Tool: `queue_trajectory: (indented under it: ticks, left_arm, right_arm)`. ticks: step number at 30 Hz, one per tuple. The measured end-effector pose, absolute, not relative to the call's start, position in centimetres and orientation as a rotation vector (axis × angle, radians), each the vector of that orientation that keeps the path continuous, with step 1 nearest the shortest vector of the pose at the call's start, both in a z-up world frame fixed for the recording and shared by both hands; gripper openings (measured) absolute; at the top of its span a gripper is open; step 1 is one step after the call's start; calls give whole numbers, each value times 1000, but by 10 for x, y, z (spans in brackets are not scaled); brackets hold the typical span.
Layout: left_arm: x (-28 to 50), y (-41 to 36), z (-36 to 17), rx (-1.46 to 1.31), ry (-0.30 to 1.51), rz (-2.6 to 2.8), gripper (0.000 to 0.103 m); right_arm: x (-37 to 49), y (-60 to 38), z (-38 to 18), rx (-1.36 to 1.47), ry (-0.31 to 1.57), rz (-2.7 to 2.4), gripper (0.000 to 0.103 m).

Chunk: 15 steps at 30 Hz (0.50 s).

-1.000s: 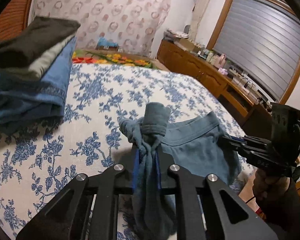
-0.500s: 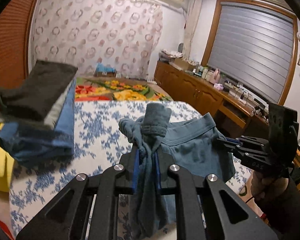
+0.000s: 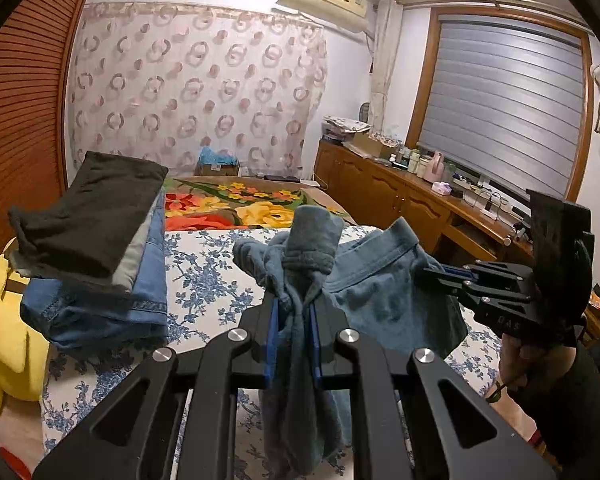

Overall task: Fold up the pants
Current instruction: 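Lift the folded shorts with both grippers and carry them toward the clothes stack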

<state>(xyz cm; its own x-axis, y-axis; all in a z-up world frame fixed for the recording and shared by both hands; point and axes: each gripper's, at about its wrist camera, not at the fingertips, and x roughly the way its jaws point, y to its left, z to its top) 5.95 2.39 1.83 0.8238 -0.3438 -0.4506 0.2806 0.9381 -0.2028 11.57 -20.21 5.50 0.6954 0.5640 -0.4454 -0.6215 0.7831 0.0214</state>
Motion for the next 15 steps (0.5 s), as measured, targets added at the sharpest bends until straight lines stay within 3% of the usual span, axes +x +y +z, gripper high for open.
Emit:
queue_trajectory:
  ticks: [15]
  left_arm:
    - [90,51,27,-150,488,-271,14]
  right_arm:
    - [173,-165,72,-211,421,715,10]
